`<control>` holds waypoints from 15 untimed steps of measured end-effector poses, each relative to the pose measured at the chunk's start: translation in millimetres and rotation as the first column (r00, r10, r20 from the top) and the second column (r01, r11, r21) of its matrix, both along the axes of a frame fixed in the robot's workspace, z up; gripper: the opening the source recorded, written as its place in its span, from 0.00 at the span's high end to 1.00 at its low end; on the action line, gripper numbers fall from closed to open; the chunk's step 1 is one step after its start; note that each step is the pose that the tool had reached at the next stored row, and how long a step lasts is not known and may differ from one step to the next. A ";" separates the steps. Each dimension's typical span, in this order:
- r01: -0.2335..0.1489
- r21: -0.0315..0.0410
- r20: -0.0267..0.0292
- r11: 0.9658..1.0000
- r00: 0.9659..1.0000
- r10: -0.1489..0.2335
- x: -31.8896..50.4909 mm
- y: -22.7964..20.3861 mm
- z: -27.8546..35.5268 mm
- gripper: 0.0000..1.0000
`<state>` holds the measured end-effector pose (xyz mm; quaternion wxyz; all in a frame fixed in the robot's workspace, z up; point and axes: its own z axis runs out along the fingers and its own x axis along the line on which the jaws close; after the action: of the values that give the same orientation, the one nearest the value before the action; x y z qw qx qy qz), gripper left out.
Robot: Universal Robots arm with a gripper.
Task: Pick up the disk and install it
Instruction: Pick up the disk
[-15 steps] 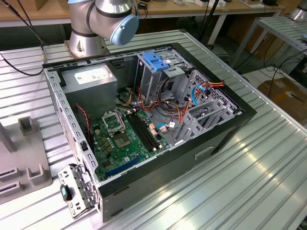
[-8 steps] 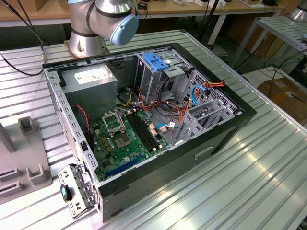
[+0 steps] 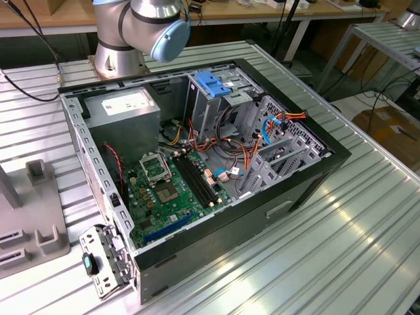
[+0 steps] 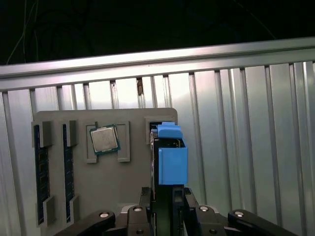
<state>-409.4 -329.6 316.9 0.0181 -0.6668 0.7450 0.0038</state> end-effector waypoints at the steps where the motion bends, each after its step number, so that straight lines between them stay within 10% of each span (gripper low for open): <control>1: 0.000 0.000 0.000 1.000 1.000 0.000 0.0 0.0 0.1 0.64; 11: 0.000 0.000 0.000 1.000 1.000 0.000 0.0 0.0 1.1 0.56; 15: -0.054 0.000 0.000 0.999 0.999 0.054 0.0 0.0 -0.2 0.56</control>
<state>-409.4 -329.6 316.7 0.0179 -0.6867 0.7267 0.0044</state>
